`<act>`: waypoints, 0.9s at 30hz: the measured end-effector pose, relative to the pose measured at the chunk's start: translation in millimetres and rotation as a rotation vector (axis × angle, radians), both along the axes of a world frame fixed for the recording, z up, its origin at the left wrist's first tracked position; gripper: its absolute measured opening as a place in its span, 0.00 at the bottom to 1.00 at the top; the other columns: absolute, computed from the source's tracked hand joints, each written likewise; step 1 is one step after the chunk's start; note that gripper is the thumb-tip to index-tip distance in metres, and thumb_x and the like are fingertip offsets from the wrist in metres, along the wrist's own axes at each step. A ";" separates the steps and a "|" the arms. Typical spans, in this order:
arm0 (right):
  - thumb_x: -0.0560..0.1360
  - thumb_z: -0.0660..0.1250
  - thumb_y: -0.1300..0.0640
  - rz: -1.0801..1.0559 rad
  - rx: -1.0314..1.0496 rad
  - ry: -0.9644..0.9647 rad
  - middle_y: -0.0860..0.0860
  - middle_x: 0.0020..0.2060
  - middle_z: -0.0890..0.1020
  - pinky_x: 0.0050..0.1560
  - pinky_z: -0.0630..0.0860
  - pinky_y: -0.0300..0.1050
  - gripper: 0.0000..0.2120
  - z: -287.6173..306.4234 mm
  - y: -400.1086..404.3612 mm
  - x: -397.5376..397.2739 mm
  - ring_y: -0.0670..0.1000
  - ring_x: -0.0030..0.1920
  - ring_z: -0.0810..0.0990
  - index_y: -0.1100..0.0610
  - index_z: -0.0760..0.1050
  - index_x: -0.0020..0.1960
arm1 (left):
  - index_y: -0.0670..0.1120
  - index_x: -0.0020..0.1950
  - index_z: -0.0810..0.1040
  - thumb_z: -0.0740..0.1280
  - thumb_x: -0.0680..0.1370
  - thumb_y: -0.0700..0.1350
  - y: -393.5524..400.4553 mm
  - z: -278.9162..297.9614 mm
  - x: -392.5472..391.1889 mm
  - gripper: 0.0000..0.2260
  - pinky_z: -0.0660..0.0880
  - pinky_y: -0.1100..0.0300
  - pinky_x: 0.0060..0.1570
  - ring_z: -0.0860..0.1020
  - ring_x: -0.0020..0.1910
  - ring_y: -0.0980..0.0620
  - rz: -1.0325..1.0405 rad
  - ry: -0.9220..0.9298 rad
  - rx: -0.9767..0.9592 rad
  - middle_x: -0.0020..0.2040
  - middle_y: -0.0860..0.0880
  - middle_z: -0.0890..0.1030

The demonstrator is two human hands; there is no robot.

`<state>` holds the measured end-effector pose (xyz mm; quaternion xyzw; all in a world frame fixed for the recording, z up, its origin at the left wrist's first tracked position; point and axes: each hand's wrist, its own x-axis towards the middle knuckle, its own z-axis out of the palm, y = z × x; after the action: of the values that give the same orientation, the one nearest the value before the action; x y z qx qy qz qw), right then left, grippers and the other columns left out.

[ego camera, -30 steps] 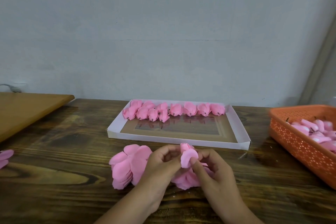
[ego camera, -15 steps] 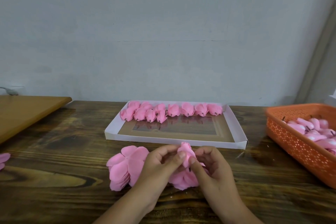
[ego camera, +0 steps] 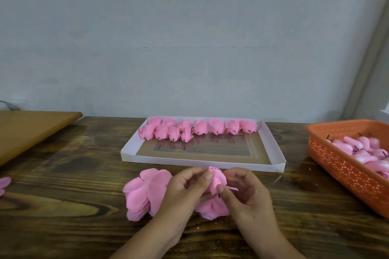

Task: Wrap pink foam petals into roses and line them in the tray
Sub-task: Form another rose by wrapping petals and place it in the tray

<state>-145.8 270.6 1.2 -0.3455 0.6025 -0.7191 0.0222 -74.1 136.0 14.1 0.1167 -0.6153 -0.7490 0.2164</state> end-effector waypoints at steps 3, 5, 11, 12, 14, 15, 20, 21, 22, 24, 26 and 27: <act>0.73 0.73 0.68 -0.006 -0.003 0.000 0.51 0.48 0.87 0.46 0.82 0.43 0.18 1.0 0.6 -1.0 0.52 0.48 0.86 0.44 0.80 0.49 | 0.47 0.53 0.87 0.72 0.73 0.52 0.9 1.0 1.1 0.13 0.81 0.47 0.59 0.84 0.57 0.43 0.013 -0.002 -0.089 0.52 0.43 0.87; 0.73 0.72 0.69 -0.007 -0.010 0.000 0.51 0.47 0.87 0.46 0.82 0.42 0.19 1.3 0.5 -1.1 0.51 0.46 0.86 0.45 0.80 0.49 | 0.50 0.53 0.87 0.72 0.72 0.54 1.2 2.1 2.5 0.13 0.81 0.57 0.53 0.84 0.55 0.49 0.018 0.003 -0.148 0.52 0.48 0.87; 0.72 0.73 0.71 -0.026 -0.038 -0.003 0.53 0.47 0.86 0.46 0.82 0.43 0.19 1.2 -0.4 -0.9 0.52 0.47 0.86 0.47 0.80 0.49 | 0.43 0.51 0.85 0.75 0.69 0.47 0.1 -0.9 0.1 0.13 0.82 0.56 0.48 0.85 0.50 0.46 0.123 0.071 -0.160 0.48 0.44 0.87; 0.71 0.73 0.70 -0.033 -0.035 -0.001 0.53 0.47 0.86 0.46 0.82 0.44 0.19 1.4 -0.5 -1.1 0.52 0.48 0.86 0.46 0.79 0.49 | 0.41 0.49 0.84 0.75 0.69 0.47 -0.2 -1.4 -0.1 0.13 0.82 0.57 0.47 0.85 0.48 0.46 0.141 0.088 -0.184 0.46 0.43 0.87; 0.71 0.75 0.65 -0.047 -0.032 0.007 0.52 0.47 0.86 0.46 0.82 0.45 0.17 2.3 -0.1 -0.9 0.51 0.47 0.86 0.44 0.79 0.49 | 0.42 0.48 0.86 0.74 0.70 0.47 -0.7 -2.2 0.7 0.10 0.81 0.61 0.47 0.86 0.47 0.49 0.156 0.101 -0.275 0.45 0.46 0.88; 0.71 0.76 0.62 -0.051 -0.033 0.006 0.51 0.47 0.86 0.46 0.82 0.46 0.15 2.8 0.0 -0.5 0.51 0.47 0.86 0.44 0.79 0.49 | 0.43 0.49 0.87 0.74 0.71 0.47 -0.5 -2.5 1.5 0.10 0.80 0.61 0.49 0.86 0.49 0.51 0.154 0.098 -0.319 0.46 0.47 0.88; 0.70 0.76 0.64 -0.079 -0.014 0.004 0.50 0.46 0.86 0.42 0.82 0.43 0.19 -0.1 0.3 -3.3 0.50 0.45 0.85 0.42 0.79 0.50 | 0.45 0.51 0.86 0.77 0.67 0.48 5.2 -2.1 1.1 0.15 0.80 0.65 0.47 0.86 0.49 0.53 0.116 0.104 -0.291 0.48 0.50 0.88; 0.70 0.76 0.65 -0.072 -0.010 0.005 0.50 0.46 0.86 0.42 0.82 0.43 0.20 -0.4 0.2 -3.9 0.50 0.45 0.85 0.42 0.78 0.50 | 0.45 0.50 0.85 0.77 0.65 0.48 6.3 -1.2 0.7 0.15 0.79 0.67 0.45 0.86 0.47 0.54 0.110 0.102 -0.271 0.46 0.50 0.88; 0.70 0.76 0.66 -0.061 -0.006 0.006 0.51 0.47 0.86 0.43 0.82 0.44 0.20 -0.5 0.2 -4.2 0.51 0.45 0.85 0.42 0.78 0.50 | 0.45 0.49 0.85 0.78 0.64 0.47 6.3 -0.8 0.4 0.16 0.79 0.68 0.44 0.86 0.46 0.55 0.106 0.099 -0.258 0.45 0.50 0.88; 0.70 0.76 0.66 -0.039 -0.003 -0.002 0.52 0.48 0.86 0.45 0.83 0.46 0.20 0.2 0.0 -4.2 0.52 0.46 0.85 0.42 0.78 0.50 | 0.45 0.48 0.84 0.78 0.63 0.47 4.7 0.0 0.4 0.15 0.79 0.68 0.42 0.86 0.45 0.55 0.108 0.086 -0.240 0.44 0.50 0.88; 0.69 0.76 0.62 -0.019 -0.014 -0.026 0.53 0.48 0.86 0.46 0.83 0.47 0.18 0.7 -0.2 -4.0 0.53 0.47 0.85 0.43 0.78 0.51 | 0.45 0.46 0.84 0.77 0.63 0.48 2.2 0.3 1.0 0.14 0.79 0.67 0.41 0.86 0.45 0.54 0.113 0.078 -0.191 0.44 0.48 0.88; 0.69 0.76 0.62 -0.012 -0.018 -0.040 0.53 0.48 0.86 0.46 0.83 0.47 0.17 1.3 -0.4 -3.5 0.53 0.46 0.85 0.43 0.78 0.51 | 0.45 0.46 0.85 0.77 0.63 0.48 1.4 0.6 1.3 0.14 0.79 0.67 0.41 0.86 0.45 0.53 0.110 0.075 -0.168 0.44 0.47 0.88</act>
<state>-149.4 270.2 2.5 -0.3279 0.5973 -0.7315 0.0268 -72.8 137.5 14.7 0.1037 -0.6601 -0.6856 0.2890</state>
